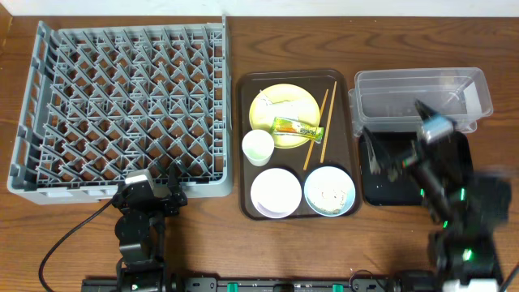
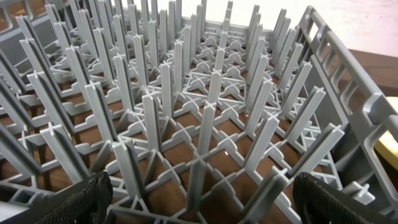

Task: Sort waste into correct bins and load items into the dishwasher
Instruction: 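Reach right gripper to yellow plate and grasp the snack stick wrapper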

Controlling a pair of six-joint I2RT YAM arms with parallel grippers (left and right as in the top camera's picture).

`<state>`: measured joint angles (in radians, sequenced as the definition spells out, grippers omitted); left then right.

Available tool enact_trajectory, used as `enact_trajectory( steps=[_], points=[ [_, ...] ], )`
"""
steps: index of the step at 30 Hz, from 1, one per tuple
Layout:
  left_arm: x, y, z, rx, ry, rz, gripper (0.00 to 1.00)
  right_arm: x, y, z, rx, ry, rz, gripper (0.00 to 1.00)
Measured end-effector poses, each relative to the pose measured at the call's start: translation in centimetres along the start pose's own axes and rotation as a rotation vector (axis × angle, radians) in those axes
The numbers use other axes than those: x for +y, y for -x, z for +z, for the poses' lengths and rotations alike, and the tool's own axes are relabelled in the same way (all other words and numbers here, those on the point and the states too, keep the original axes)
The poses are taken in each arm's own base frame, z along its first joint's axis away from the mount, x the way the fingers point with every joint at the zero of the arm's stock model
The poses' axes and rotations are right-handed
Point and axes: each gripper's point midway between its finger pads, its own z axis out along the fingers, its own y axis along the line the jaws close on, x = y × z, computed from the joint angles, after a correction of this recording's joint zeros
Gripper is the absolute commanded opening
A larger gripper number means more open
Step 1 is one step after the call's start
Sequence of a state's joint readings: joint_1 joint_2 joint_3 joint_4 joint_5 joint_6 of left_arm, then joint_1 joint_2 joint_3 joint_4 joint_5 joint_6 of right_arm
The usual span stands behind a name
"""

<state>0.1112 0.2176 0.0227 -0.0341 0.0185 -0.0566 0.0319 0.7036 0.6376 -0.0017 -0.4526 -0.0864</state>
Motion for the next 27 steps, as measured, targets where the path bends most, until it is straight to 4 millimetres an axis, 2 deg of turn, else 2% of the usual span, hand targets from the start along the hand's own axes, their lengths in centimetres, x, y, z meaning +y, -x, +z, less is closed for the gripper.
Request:
enact_trajectory(
  steps=[2,5,6,9,11,13,14,18,22,23,25,27],
  points=[
    [0.0,0.0,0.0,0.002,0.0,0.0,0.93,-0.3,1.0,2.1,0.06,0.055,0.032,0.99],
    [0.0,0.0,0.0,0.002,0.0,0.0,0.93,-0.7,1.6,5.6,0.179,0.148,0.096,0.99],
    [0.0,0.0,0.0,0.002,0.0,0.0,0.93,-0.7,1.5,6.2,0.209,0.169,0.109,0.99],
    [0.0,0.0,0.0,0.002,0.0,0.0,0.93,0.3,0.9,8.4,0.355,0.269,0.167,0.99],
    [0.0,0.0,0.0,0.002,0.001,0.0,0.93,1.9,0.0,10.6,0.474,0.365,0.187,0.99],
    [0.0,0.0,0.0,0.001,0.001,0.0,0.93,3.3,-1.3,11.4,0.593,0.41,0.208,0.99],
    [0.0,0.0,0.0,0.001,0.001,0.0,0.93,4.2,-2.0,12.5,0.648,0.429,0.193,0.99],
    [0.0,0.0,0.0,0.001,0.001,0.0,0.93,6.4,-4.3,15.1,0.742,0.464,0.139,0.99],
    [0.0,0.0,0.0,0.001,0.001,0.0,0.93,6.7,-7.2,16.8,0.798,0.45,0.117,0.99],
    [0.0,0.0,0.0,0.001,0.001,0.0,0.94,6.6,-8.5,17.4,0.822,0.44,0.121,0.99],
    [0.0,0.0,0.0,0.001,0.001,0.0,0.93,6.5,-10.2,18.3,0.87,0.381,0.182,0.9],
    [0.0,0.0,0.0,0.002,0.001,0.0,0.93,5.8,-12.6,19.0,0.959,0.229,0.308,0.86]
  ],
)
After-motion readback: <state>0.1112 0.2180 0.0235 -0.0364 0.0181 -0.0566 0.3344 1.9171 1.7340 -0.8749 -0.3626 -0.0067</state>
